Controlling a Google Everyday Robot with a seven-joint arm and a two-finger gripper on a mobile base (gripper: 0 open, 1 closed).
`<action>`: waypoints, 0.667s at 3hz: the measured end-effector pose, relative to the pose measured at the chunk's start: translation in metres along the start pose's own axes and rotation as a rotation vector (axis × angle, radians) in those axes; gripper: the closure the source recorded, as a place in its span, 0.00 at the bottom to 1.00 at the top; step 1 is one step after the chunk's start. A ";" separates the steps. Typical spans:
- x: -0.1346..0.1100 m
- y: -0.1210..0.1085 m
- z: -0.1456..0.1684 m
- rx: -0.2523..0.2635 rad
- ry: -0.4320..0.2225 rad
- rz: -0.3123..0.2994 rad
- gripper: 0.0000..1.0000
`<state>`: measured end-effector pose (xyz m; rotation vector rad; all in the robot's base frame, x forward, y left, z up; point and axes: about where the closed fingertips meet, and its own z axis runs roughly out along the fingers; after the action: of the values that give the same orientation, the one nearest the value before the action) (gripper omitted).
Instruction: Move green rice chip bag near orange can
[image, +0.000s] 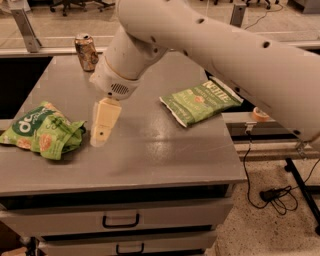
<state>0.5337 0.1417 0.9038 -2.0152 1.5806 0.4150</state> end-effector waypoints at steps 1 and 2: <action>-0.018 0.000 0.042 -0.051 -0.090 0.058 0.00; -0.034 0.002 0.078 -0.088 -0.162 0.115 0.00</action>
Offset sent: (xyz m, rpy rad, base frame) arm -0.0032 0.1137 -0.0681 0.2343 0.2570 -0.0312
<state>0.5299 0.2141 0.8595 -1.9068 1.6065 0.6854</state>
